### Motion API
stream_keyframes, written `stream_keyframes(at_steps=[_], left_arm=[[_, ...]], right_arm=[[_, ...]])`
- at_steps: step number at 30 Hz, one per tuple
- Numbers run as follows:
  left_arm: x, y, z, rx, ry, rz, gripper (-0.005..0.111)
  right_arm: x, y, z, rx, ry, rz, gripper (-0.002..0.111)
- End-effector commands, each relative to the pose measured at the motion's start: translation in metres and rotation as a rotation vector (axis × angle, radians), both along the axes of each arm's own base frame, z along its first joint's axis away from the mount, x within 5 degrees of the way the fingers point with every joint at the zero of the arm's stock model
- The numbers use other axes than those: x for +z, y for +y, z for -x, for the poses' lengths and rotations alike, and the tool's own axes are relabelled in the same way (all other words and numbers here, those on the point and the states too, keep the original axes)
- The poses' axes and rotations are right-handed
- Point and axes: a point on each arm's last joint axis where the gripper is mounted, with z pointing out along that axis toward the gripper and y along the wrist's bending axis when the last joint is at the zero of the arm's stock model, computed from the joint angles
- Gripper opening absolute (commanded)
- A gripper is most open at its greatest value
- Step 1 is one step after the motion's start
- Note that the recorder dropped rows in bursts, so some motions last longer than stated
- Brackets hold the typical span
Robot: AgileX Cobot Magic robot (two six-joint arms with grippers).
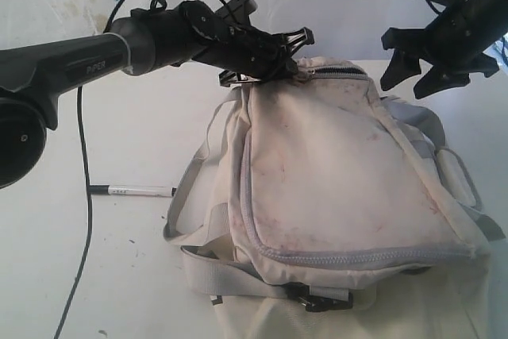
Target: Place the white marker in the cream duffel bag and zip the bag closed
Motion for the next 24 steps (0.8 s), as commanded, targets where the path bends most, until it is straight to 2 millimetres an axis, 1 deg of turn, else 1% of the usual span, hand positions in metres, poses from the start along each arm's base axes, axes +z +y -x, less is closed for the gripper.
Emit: stream_keyframes(at_steps=[1,3,6,11,15,18,20,21,23,24], left_arm=[[0.005,0.0,0.002,-0.035,-0.013,-0.017,0.0],[0.01,0.003,0.002,-0.039,-0.014,-0.021,0.0],[0.022,0.009,0.002,-0.042,-0.02,-0.014,0.0],[0.04,0.017,0.008,-0.08,0.016,-0.006,0.0],[0.052,0.022,0.011,-0.103,0.025,-0.007,0.0],[0.056,0.024,0.012,-0.106,0.03,-0.001,0.0],[0.056,0.024,0.012,-0.107,0.03,-0.001,0.0],[0.056,0.024,0.012,-0.107,0.03,-0.001,0.0],[0.056,0.024,0.012,-0.107,0.03,-0.001,0.0],[0.056,0.024,0.012,-0.107,0.03,-0.001,0.0]], right_arm=[[0.005,-0.002,-0.002,-0.002,-0.034,0.005,0.054],[0.004,-0.002,-0.003,-0.009,-0.035,0.002,0.054],[0.002,0.0,-0.008,-0.037,-0.061,-0.035,0.054],[-0.017,0.006,-0.023,-0.085,-0.078,-0.146,0.054],[-0.029,0.005,-0.036,-0.115,-0.16,-0.157,0.054],[-0.037,0.003,-0.045,-0.148,-0.204,-0.142,0.054],[-0.045,0.004,-0.047,-0.155,-0.19,-0.164,0.054],[-0.047,0.005,-0.048,-0.139,-0.195,-0.171,0.054],[-0.053,0.01,-0.049,-0.051,-0.217,-0.193,0.054],[-0.056,0.012,-0.05,0.01,-0.255,-0.198,0.054]])
